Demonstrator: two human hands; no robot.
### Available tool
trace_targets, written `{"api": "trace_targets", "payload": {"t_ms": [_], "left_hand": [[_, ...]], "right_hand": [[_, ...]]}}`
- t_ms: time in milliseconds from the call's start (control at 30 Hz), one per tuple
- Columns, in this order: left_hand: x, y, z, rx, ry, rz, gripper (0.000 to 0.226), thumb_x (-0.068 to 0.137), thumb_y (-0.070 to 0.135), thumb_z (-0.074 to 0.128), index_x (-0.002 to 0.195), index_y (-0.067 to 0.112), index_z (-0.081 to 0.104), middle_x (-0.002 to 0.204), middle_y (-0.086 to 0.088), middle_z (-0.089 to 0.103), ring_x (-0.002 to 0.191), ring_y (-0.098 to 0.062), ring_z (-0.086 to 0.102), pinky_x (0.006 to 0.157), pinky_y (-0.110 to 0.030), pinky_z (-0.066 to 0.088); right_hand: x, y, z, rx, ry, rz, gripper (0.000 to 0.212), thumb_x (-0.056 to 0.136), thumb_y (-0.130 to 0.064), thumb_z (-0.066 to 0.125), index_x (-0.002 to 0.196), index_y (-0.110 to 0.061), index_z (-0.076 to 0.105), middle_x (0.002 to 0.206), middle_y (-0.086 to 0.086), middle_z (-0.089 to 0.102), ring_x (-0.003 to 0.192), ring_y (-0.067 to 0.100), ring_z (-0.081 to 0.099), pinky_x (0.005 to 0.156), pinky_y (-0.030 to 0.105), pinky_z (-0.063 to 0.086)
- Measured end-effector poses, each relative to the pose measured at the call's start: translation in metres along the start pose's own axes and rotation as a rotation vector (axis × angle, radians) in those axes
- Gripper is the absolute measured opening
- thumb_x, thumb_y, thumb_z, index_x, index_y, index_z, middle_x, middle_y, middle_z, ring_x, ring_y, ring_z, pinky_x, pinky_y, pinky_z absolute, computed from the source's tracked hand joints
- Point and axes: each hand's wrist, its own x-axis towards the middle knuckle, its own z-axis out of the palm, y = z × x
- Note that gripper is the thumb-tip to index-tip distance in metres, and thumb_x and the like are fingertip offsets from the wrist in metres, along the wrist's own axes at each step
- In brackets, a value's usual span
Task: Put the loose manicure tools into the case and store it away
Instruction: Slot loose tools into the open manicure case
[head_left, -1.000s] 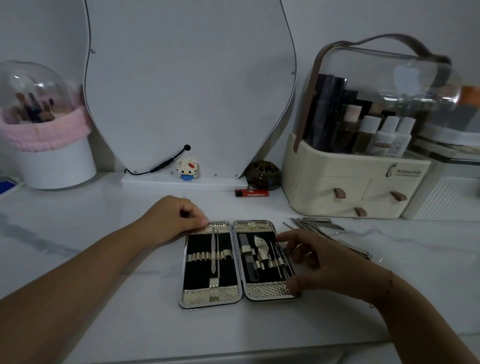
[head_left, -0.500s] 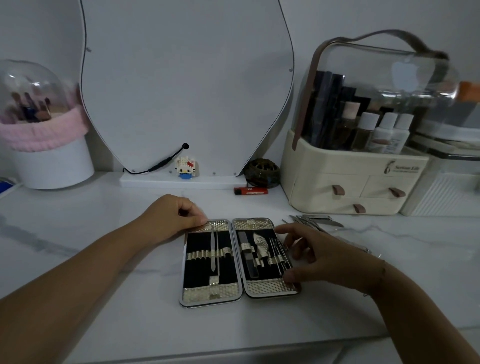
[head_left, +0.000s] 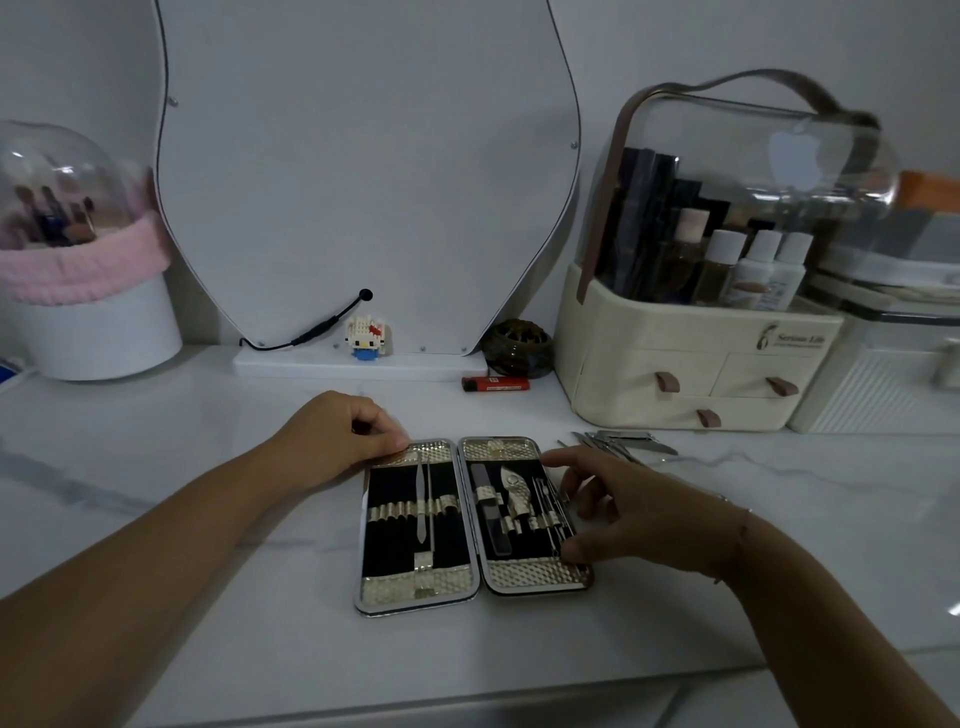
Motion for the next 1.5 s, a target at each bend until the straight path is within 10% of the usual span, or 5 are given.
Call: {"api": "trace_targets", "payload": {"t_ms": [1100,1500], "left_hand": [[0.0,-0.002,-0.001,-0.022,0.009,0.001,0.016,0.076,0.02,0.077,0.065,0.03,0.072,0.073,0.018,0.072,0.064,0.006,0.062,0.063,-0.004,0.044],[0.0,0.0,0.0,-0.008,0.003,-0.014,0.011,0.077,0.02,0.076,0.069,0.027,0.073,0.074,0.021,0.071,0.068,0.005,0.063,0.063,-0.007,0.043]], "right_hand": [[0.003,-0.011,-0.009,-0.104,-0.109,0.044,0.101,0.065,-0.033,0.08,0.139,-0.044,0.014,0.113,-0.013,0.047,0.094,0.008,0.052,0.078,0.013,0.046],[0.002,0.001,-0.004,-0.034,-0.018,-0.012,0.069,0.068,-0.036,0.076,0.12,-0.053,0.034,0.105,-0.013,0.051,0.083,0.001,0.055,0.077,0.016,0.051]]}}
